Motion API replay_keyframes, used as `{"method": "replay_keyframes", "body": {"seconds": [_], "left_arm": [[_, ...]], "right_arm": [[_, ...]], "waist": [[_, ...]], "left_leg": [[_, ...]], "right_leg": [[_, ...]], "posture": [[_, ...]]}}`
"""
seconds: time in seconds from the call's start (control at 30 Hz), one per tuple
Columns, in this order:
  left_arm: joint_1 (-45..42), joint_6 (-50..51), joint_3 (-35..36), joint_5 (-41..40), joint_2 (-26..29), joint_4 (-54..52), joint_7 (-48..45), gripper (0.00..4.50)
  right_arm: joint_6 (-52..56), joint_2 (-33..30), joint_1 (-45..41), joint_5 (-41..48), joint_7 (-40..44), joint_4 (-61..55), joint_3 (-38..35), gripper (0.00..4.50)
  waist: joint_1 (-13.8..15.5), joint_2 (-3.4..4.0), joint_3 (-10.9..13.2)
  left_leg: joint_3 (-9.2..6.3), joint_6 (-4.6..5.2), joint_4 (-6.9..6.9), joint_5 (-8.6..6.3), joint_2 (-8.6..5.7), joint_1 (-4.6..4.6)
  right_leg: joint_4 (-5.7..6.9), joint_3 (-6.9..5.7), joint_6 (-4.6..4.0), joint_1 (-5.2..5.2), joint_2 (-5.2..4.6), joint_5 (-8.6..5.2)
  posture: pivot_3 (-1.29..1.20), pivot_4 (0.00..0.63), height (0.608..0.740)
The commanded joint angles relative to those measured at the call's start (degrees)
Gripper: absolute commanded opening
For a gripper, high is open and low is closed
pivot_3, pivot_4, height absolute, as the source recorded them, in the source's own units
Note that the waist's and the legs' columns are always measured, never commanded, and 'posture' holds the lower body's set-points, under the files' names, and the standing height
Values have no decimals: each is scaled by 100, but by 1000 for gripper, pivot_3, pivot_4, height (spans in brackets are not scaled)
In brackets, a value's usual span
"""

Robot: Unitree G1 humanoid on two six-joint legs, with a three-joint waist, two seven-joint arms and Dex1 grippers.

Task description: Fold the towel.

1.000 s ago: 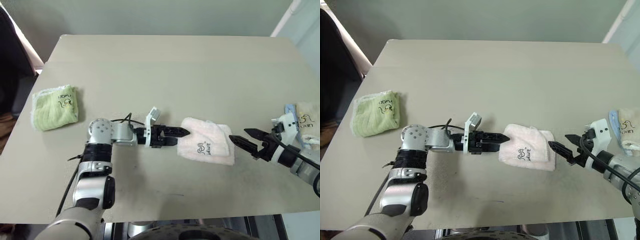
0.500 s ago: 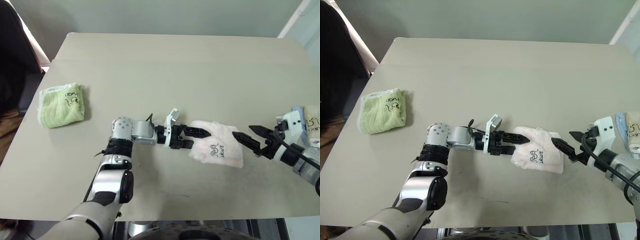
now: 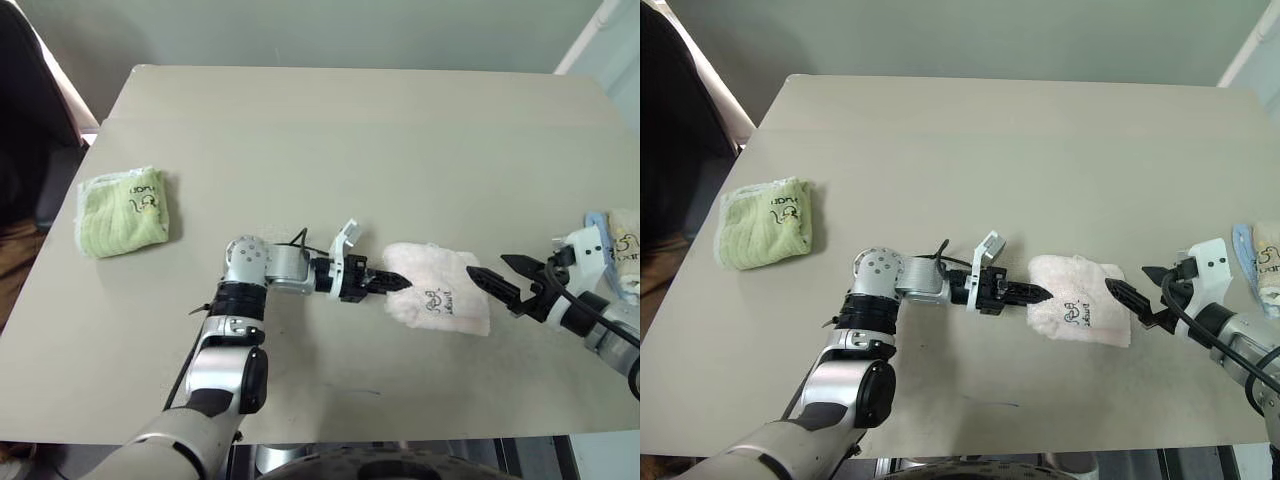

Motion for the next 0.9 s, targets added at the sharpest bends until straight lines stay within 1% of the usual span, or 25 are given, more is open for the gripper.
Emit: {"method": "replay_keyframes", "body": {"seconds": [0.03, 0.13, 0.23, 0.3, 0.4, 0.5, 0.6, 0.73, 0.9], "left_arm": [[59, 66, 20, 122, -76, 18, -152, 25], [64, 39, 96, 226, -42, -123, -330, 25], [167, -412, 45, 428, 103, -643, -717, 25], [57, -591, 409, 350, 221, -717, -822, 25], [-94, -550, 783, 211, 316, -674, -841, 25], [-287, -412, 1197, 5, 441, -705, -786, 25], [-482, -496, 1603, -127, 574, -699, -664, 25], [-808, -900, 2109, -189, 691, -640, -368, 25], [-1213, -1427, 2412, -68, 803, -503, -38, 25]], "right_arm": [[-93, 0, -81, 8, -45, -111, -183, 4500], [-80, 11, -159, 24, -66, -119, -184, 4500], [-90, 22, -229, 26, -71, -108, -190, 4500], [-115, 44, -299, 29, -66, -82, -199, 4500], [-134, 65, -368, 11, -51, -26, -194, 4500], [-184, 82, -464, -37, -17, 65, -136, 4500], [-196, 114, -634, -51, -18, 132, -17, 4500], [-237, 154, -901, -113, 10, 274, 193, 4500], [-280, 139, -1149, -187, 87, 448, 356, 4500]], "waist": [[0, -1, 1], [-2, -3, 2], [-21, -6, 9], [-29, -17, 19], [-68, -24, 29], [-75, -32, 46], [-75, -38, 53], [-80, -42, 62], [-79, -49, 69]], "left_leg": [[0, 3, 0, -1, -3, 0], [5, 9, 2, -3, -9, 0], [8, 10, 2, -4, -9, 0], [8, 9, 1, -4, -8, -2], [9, 7, -3, -3, -4, -4], [10, 7, -6, -3, -5, -8], [10, 11, -6, -5, -7, -15], [11, 12, -8, -6, -6, -18], [11, 13, -10, -6, -7, -21]], "right_leg": [[-1, 4, 4, 0, -2, 1], [-4, 13, 5, 0, -6, 0], [-5, 17, 5, -2, -6, 0], [-3, 18, 5, -7, -5, 0], [0, 18, 9, -14, -1, 4], [-2, 19, 11, -17, -3, 5], [-5, 21, 17, -22, -6, 7], [-4, 22, 18, -30, -4, 8], [-7, 22, 19, -31, -6, 9]], "posture": [[0, 150, 740], [0, 150, 740], [0, 150, 740], [0, 150, 740], [0, 150, 740], [0, 150, 740], [0, 150, 740], [0, 150, 740], [0, 150, 740]]}}
